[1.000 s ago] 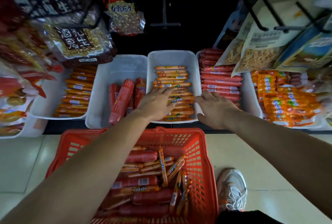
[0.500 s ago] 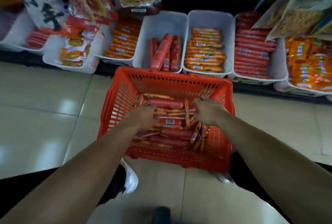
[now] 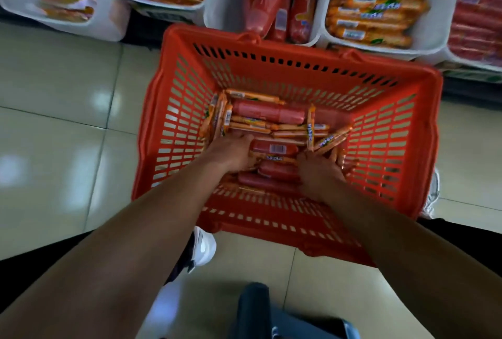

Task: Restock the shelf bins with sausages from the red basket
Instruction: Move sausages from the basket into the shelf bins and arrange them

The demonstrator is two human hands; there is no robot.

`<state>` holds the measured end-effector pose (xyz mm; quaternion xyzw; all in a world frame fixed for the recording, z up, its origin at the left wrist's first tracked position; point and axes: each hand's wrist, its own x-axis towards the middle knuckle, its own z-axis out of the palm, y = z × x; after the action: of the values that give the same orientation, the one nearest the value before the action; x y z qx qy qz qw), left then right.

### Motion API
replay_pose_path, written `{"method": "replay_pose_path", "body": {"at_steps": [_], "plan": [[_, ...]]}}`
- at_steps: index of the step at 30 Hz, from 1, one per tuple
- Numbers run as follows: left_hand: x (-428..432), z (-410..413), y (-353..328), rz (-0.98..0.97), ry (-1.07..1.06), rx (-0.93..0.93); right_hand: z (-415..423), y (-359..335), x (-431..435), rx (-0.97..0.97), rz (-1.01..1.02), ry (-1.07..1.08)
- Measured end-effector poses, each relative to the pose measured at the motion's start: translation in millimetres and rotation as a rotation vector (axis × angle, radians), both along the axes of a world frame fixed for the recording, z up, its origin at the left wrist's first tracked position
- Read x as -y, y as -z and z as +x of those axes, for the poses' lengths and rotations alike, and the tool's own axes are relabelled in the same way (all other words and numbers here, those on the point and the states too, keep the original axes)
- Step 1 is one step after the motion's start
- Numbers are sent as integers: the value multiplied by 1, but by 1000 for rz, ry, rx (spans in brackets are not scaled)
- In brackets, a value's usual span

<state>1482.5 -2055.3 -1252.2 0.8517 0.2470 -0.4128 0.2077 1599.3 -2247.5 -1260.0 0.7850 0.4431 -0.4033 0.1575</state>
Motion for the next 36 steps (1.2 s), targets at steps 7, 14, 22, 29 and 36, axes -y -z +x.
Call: {"method": "replay_pose_path", "body": {"at_steps": [7, 14, 22, 29, 36], "plan": [[-3, -1, 15, 23, 34, -4, 10, 5, -2, -52, 13, -43], [-4, -2, -22, -87, -15, -40, 5, 2, 4, -37, 12, 29], [-37, -23, -97, 88, 13, 10, 9, -61, 12, -97, 60, 272], [-55, -43, -189, 167, -218, 302, 37, -169, -14, -77, 379, 397], [-65, -39, -201, 129, -653, 562, 70, -224, -98, -98, 651, 779]]}}
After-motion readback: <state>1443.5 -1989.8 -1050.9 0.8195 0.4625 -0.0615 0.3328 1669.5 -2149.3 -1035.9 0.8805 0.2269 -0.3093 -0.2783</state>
